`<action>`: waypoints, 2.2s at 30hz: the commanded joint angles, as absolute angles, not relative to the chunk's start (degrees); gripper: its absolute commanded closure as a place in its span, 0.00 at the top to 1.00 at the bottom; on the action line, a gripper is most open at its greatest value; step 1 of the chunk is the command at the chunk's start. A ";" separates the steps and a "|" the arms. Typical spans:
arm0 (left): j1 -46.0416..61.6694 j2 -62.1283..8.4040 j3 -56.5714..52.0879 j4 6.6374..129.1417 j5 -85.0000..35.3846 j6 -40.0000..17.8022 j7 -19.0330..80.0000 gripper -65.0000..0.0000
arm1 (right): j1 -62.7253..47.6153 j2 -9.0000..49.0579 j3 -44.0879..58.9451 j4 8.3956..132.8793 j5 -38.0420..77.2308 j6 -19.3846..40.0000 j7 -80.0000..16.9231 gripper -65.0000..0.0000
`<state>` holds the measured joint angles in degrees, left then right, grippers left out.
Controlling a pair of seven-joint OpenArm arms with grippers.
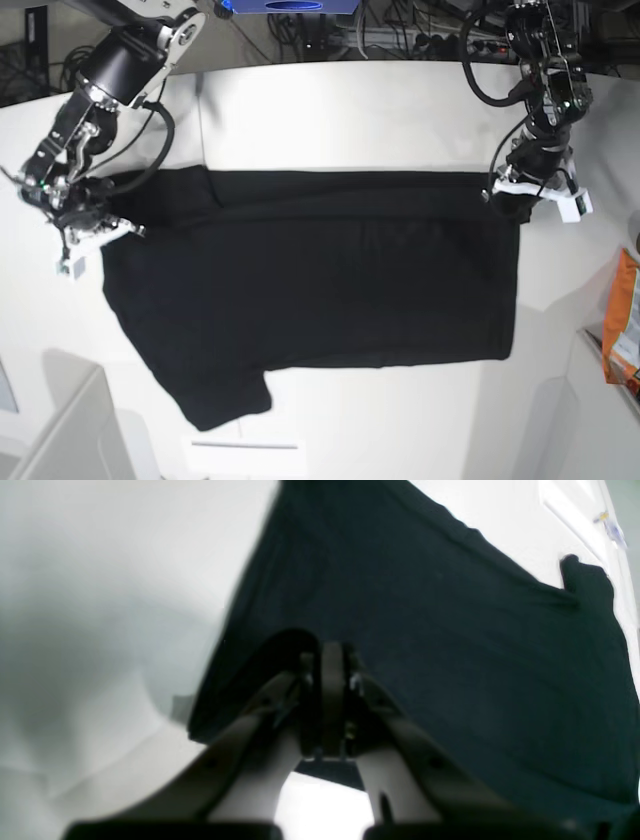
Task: Fold the T-shirt properly
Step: 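Lower the held edge back onto the table with both grippers, then drag the shirt toward the robot base with both grippers holding the edge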
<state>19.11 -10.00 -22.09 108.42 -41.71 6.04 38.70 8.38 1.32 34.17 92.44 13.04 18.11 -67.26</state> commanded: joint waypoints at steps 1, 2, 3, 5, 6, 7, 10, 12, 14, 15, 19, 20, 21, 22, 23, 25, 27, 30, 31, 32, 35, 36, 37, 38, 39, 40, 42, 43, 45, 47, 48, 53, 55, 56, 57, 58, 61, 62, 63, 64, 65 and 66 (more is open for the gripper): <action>18.77 -10.59 -22.46 108.88 -41.89 5.93 38.11 0.00 | 9.89 2.07 32.84 93.05 13.85 18.51 -65.89 0.00; 18.77 -10.51 -22.46 108.88 -41.89 5.93 38.02 0.00 | 9.89 2.07 31.78 93.14 13.85 18.24 -65.36 0.00; 18.77 -10.51 -22.46 108.88 -41.89 5.93 38.02 0.00 | 9.89 2.07 31.08 93.14 13.85 18.15 -64.57 0.00; 18.77 -10.42 -22.46 108.88 -41.89 6.02 38.11 0.00 | 9.98 2.07 30.29 92.79 13.76 18.15 -63.69 0.00; 18.77 -10.42 -22.46 108.70 -41.89 6.02 38.11 0.00 | 10.51 2.07 30.29 92.70 13.67 18.15 -63.34 0.00; 18.42 -10.42 -22.46 108.35 -41.89 6.02 38.11 0.00 | 11.12 2.07 30.20 92.53 13.67 18.15 -63.25 0.00; 17.80 -10.42 -22.46 107.56 -41.89 6.20 38.20 0.00 | 11.91 2.15 30.11 90.68 13.67 18.15 -62.99 0.00; 17.63 -10.51 -22.46 107.30 -41.89 7.78 38.20 0.00 | 12.88 2.15 30.11 89.36 13.58 18.15 -62.99 0.00; 17.63 -10.51 -22.46 107.21 -41.89 8.31 38.20 0.00 | 13.32 2.15 30.11 88.31 13.58 18.15 -62.90 0.00; 17.45 -10.51 -22.46 107.03 -41.89 8.31 38.20 0.00 | 13.76 2.15 30.11 87.78 13.58 18.15 -62.90 0.00; 15.60 -10.51 -22.11 106.42 -41.89 8.31 38.20 0.00 | 14.99 2.15 30.02 85.93 13.58 18.15 -60.88 0.00; 15.25 -10.51 -22.11 106.24 -41.89 8.40 38.20 0.00 | 15.34 2.15 30.02 85.49 13.58 18.15 -60.62 0.00; 14.64 -10.59 -22.20 105.98 -41.89 8.40 38.20 0.00 | 15.78 2.15 30.02 84.97 13.49 18.15 -60.62 0.00; 14.11 -10.59 -22.20 105.63 -41.89 8.40 38.20 0.00 | 15.96 2.15 30.02 84.26 13.49 18.15 -60.62 0.00; 13.85 -10.59 -22.02 105.01 -41.89 8.40 38.20 0.00 | 16.31 2.15 30.02 83.82 13.49 18.15 -60.53 0.00; 12.88 -10.59 -21.85 103.69 -41.89 8.40 38.20 0.00 | 16.57 2.24 30.02 83.03 13.49 18.15 -60.53 0.00; 12.35 -10.59 -21.76 102.46 -41.89 8.40 38.20 0.00 | 17.01 2.24 30.02 82.68 13.49 18.15 -60.44 0.00; 12.26 -10.59 -21.76 101.76 -41.89 8.40 38.20 0.00 | 17.01 2.24 30.02 82.59 13.49 18.15 -60.44 0.00; 12.26 -10.59 -21.76 101.76 -41.89 8.40 38.20 0.00 | 17.01 2.24 30.02 82.59 13.49 18.15 -60.44 0.00; 12.26 -10.59 -21.76 101.76 -41.89 8.40 38.20 0.00 | 17.10 2.24 30.02 82.59 13.49 18.15 -60.44 0.00; 11.47 -10.59 -21.85 101.41 -41.89 8.40 38.20 0.00 | 17.19 2.24 30.02 82.59 13.49 18.15 -60.62 0.00; 11.30 -10.59 -21.85 101.41 -41.89 8.40 38.20 0.00 | 17.19 2.24 30.11 82.59 13.49 18.15 -60.79 0.00; 11.30 -10.59 -21.93 101.41 -41.98 8.40 38.20 0.00 | 17.19 2.42 30.11 82.59 13.49 18.15 -60.88 0.00; 11.12 -10.59 -22.11 101.41 -42.07 8.40 38.20 0.00 | 17.19 3.03 30.11 82.59 13.67 18.15 -60.88 0.03; 11.03 -10.59 -22.20 101.41 -42.07 8.40 38.20 0.00 | 17.10 3.21 30.11 82.59 13.76 18.15 -60.79 0.15; 10.86 -10.59 -22.37 101.41 -42.07 8.40 38.20 0.00 | 17.01 3.38 30.29 82.77 13.85 18.15 -60.62 0.28; 10.68 -10.59 -22.46 101.41 -42.07 8.40 38.20 0.00 | 17.01 3.47 30.81 83.03 13.85 18.15 -60.53 0.41; 10.59 -10.59 -22.46 101.41 -41.98 8.40 38.20 0.00 | 16.92 3.65 30.81 83.56 13.85 18.15 -60.53 0.40; 10.07 -10.59 -22.46 101.49 -42.07 8.31 38.11 0.19 | 15.78 4.09 31.87 86.29 13.67 18.15 -60.53 0.38; 9.71 -10.59 -22.55 101.93 -42.24 8.22 38.11 0.46 | 14.46 3.65 33.63 90.07 13.67 18.15 -60.53 0.38; 9.80 -10.59 -22.55 102.29 -42.33 8.22 38.11 0.60 | 13.85 2.95 34.59 91.91 13.67 18.07 -60.53 0.37; 12.26 -10.42 -22.55 107.30 -42.33 8.13 37.93 1.00 | 8.92 -0.48 42.42 102.55 13.67 13.23 -60.53 0.38; 14.11 -10.33 -22.55 109.58 -42.42 8.13 37.85 1.00 | 6.37 -1.63 44.53 105.98 14.02 11.65 -60.62 0.39; 15.69 -10.24 -22.55 110.55 -42.42 8.13 37.85 1.00 | 5.14 -2.15 45.41 107.47 14.02 11.65 -60.62 0.39; 17.19 -10.15 -22.55 110.99 -42.42 8.04 37.76 1.00 | 4.09 -2.86 46.29 108.62 14.02 11.65 -60.62 0.40; 18.42 -9.80 -22.55 110.99 -42.42 8.04 37.67 1.00 | 3.47 -3.65 47.34 109.23 14.02 11.65 -60.79 0.42; 22.64 -6.90 -26.77 110.20 -45.58 7.52 36.26 1.00 | 2.59 -5.85 52.35 109.41 14.02 11.65 -60.88 0.50; 23.87 -5.76 -28.70 109.67 -47.60 5.76 35.38 1.00 | 2.59 -6.29 53.41 109.32 14.02 11.65 -60.88 0.51; 25.01 -5.14 -30.90 108.97 -49.89 2.77 34.95 1.00 | 2.51 -6.46 54.37 108.88 14.02 11.65 -60.97 0.52; 25.71 -4.70 -32.84 107.82 -51.74 -0.31 34.86 1.00 | 2.51 -6.55 55.08 107.65 14.37 11.65 -60.97 0.52; 25.98 -4.70 -34.24 106.59 -53.05 -2.86 34.86 1.00 | 2.51 -6.46 55.60 105.80 15.43 11.65 -60.97 0.52; 26.15 -4.79 -35.21 105.10 -53.41 -4.88 34.86 1.00 | 2.51 -6.02 56.04 103.60 16.84 11.65 -60.97 0.52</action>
<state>26.37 -4.23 -35.05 104.36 -52.47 -3.86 35.55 2.02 -6.48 55.99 102.98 16.21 11.44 -61.14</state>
